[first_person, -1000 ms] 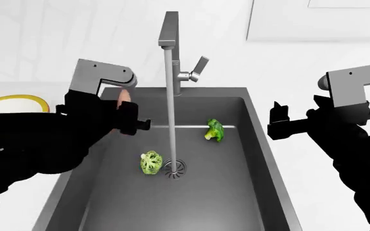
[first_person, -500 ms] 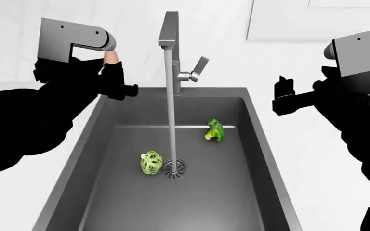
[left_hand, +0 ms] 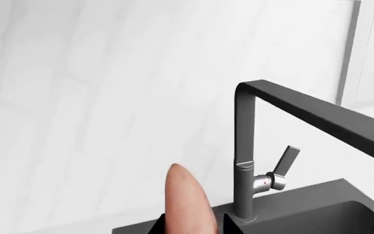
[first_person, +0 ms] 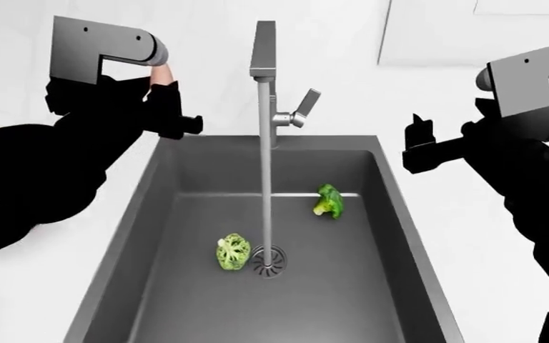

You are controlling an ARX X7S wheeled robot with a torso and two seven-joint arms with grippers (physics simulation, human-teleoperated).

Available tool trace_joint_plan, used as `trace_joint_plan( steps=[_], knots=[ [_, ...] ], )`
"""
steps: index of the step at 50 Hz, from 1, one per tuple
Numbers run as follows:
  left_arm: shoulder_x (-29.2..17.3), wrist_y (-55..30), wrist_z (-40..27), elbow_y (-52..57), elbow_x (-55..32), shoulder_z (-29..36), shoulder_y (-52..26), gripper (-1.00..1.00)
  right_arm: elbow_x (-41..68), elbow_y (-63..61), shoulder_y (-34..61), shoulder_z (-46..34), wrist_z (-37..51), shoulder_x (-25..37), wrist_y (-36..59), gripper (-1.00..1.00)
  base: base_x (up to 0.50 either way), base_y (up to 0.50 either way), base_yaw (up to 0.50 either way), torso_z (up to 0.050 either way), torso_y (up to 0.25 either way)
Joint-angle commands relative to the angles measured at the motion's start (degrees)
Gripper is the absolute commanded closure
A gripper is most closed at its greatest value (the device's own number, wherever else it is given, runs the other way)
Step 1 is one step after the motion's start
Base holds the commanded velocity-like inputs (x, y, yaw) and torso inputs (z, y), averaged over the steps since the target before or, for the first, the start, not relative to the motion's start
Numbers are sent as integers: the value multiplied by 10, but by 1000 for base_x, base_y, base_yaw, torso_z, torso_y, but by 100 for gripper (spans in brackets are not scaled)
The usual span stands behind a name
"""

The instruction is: Pick the sweet potatos and broccolis from the sink and place them in one bowl. Place the broccoli in the other bowl. Then turn off the sink faucet.

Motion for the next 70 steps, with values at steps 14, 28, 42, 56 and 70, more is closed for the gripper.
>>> trace_joint_plan(
  steps=[14, 28, 42, 56, 70],
  knots=[
    [5, 12, 15, -8, 4, 5, -4, 100, 1, -5, -12, 6, 3, -4, 9, -100, 205, 97, 0, 0, 1],
    [12, 18, 17, -15, 9, 9, -1, 100, 23, 82, 32, -26, 6, -84, 69, -100, 49, 44, 0, 0, 0],
    [15, 31, 19, -20, 10, 2, 1, 100, -21, 369, 88, -99, 4, -193, -80, -100, 0, 0, 0, 0, 0],
    [8, 41, 7, -2, 1, -13, 5, 100, -51, 511, 118, -111, 23, -214, -164, -100, 0, 0, 0, 0, 1],
    [0, 78, 9, 14, 27, -25, 17, 100, -63, 770, 197, -117, -15, -247, -314, -100, 0, 0, 0, 0, 0]
  ],
)
